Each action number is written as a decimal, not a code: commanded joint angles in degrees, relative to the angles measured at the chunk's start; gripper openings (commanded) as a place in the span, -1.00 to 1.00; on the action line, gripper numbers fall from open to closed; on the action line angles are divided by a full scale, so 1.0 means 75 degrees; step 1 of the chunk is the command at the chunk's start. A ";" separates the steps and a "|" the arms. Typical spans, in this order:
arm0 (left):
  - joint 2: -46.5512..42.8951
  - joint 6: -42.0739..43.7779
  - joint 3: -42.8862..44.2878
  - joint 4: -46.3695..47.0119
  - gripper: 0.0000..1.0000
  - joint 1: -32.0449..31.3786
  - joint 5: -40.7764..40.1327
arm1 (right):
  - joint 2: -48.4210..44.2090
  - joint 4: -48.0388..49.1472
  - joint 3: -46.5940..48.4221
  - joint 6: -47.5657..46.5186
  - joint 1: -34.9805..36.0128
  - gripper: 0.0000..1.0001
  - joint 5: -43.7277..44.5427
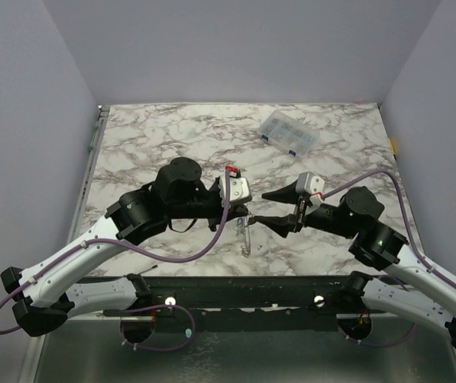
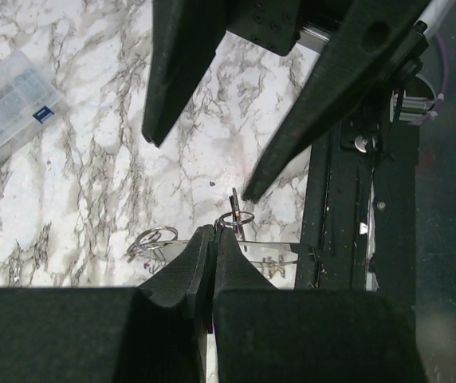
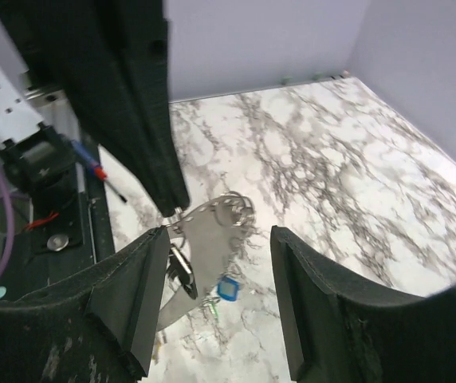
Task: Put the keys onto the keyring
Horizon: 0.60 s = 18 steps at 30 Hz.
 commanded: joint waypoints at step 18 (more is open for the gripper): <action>-0.1547 -0.0463 -0.4082 0.7444 -1.00 -0.0056 -0.0376 | -0.0651 -0.0618 0.0137 0.1183 0.0037 0.22 0.0583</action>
